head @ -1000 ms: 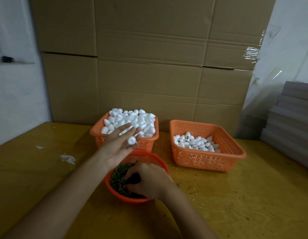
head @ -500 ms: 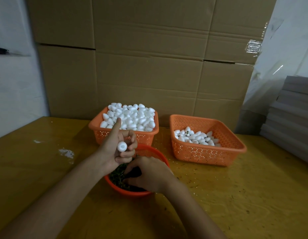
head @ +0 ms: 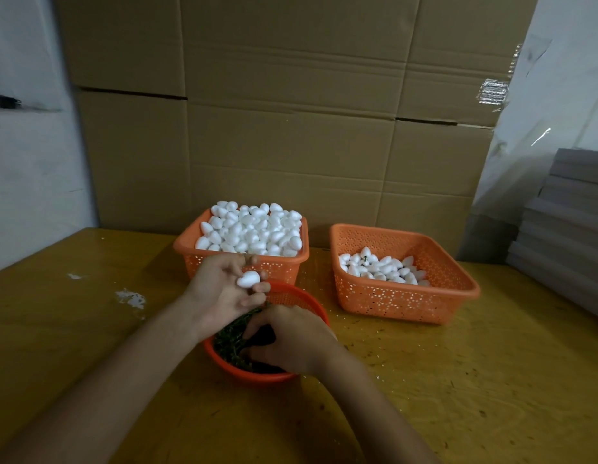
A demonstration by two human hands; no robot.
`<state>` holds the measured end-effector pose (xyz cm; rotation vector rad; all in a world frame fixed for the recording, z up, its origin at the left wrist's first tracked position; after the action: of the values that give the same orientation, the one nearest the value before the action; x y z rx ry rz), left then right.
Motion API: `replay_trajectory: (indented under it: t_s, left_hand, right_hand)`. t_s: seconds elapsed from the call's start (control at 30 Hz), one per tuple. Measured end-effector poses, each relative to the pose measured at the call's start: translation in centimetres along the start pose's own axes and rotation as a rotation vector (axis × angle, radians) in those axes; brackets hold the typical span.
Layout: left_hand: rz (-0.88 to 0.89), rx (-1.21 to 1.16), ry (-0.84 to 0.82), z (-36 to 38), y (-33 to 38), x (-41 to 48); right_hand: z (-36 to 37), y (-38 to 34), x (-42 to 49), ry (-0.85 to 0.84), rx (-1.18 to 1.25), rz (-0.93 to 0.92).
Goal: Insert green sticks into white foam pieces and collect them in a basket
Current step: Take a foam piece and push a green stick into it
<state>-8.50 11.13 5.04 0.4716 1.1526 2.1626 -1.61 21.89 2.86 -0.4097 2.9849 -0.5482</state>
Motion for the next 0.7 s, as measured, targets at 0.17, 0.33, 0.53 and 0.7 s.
replay_trajectory:
  t_s: [0.17,0.33,0.53,0.7]
  left_hand:
    - [0.019,0.071,0.01,0.0,-0.2,0.2]
    - [-0.006,0.088,-0.096,0.8,-0.1,0.1]
    - [0.043,0.148,-0.132,0.9,0.0,0.3]
    - [0.11,0.134,-0.188,1.0,0.3,0.1]
  right_hand:
    - [0.0,-0.1,0.0,0.001,-0.002,0.001]
    - [0.0,0.0,0.0,-0.001,-0.002,-0.002]
    - [0.0,0.1,-0.1,0.002,0.001,-0.004]
    - [0.0,0.0,0.0,0.011,-0.008,-0.011]
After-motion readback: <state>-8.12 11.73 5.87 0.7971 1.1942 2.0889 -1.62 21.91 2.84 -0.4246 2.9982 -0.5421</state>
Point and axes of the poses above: each hand's wrist, its own x-axis towards the middle knuckle, its own z-axis out of the palm, y = z × x, the point moved 5 cm from there along x, towards the middle knuckle, and after that the axes turned 7 degrees about -y, right-handed, at the moved point
